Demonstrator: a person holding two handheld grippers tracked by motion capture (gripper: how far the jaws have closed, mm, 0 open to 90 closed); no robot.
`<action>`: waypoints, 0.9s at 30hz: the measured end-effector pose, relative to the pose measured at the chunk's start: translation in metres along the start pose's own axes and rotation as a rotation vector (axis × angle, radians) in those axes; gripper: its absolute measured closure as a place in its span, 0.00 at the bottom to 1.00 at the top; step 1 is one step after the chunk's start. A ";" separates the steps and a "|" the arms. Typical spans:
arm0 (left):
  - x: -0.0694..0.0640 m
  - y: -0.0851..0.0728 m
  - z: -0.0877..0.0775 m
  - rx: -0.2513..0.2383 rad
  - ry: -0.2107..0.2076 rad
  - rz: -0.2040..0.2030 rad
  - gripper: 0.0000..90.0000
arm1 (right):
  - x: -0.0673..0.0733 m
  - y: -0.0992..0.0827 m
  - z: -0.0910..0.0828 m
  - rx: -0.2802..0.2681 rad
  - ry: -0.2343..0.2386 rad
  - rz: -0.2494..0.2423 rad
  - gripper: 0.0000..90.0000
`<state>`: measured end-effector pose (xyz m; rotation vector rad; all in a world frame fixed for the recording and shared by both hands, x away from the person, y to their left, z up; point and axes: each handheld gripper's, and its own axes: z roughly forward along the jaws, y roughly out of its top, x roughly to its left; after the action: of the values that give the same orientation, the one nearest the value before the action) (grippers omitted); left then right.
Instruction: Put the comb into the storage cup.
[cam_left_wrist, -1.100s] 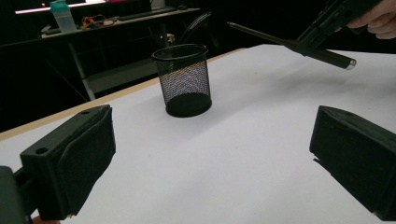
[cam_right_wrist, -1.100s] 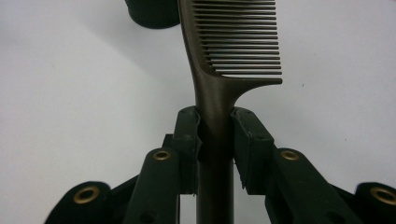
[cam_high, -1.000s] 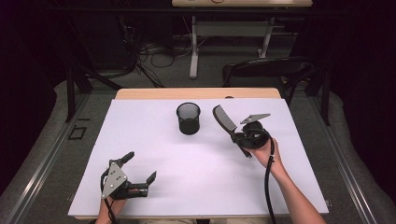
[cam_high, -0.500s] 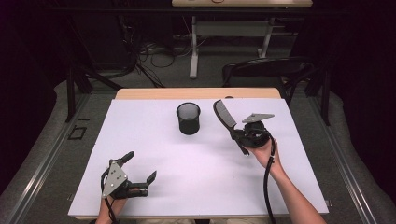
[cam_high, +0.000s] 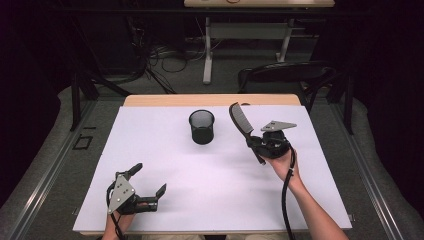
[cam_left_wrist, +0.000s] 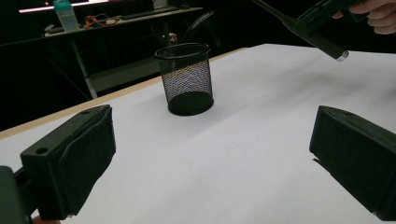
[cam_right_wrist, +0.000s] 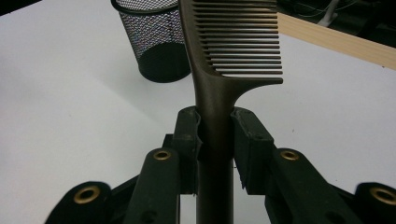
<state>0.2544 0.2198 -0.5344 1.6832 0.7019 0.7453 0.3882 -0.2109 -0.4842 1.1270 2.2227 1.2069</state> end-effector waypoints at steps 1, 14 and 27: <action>0.000 0.000 0.000 -0.001 -0.001 0.000 0.00 | 0.000 0.000 -0.001 -0.006 0.001 -0.001 0.81; 0.000 0.000 0.002 -0.005 -0.009 -0.002 0.00 | 0.000 0.002 -0.009 -0.068 -0.006 -0.005 0.81; 0.002 0.000 0.003 -0.004 -0.004 -0.004 0.00 | 0.005 0.006 -0.012 -0.106 -0.011 -0.024 0.81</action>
<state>0.2575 0.2196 -0.5345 1.6788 0.7000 0.7397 0.3802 -0.2121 -0.4724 1.0607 2.1312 1.2886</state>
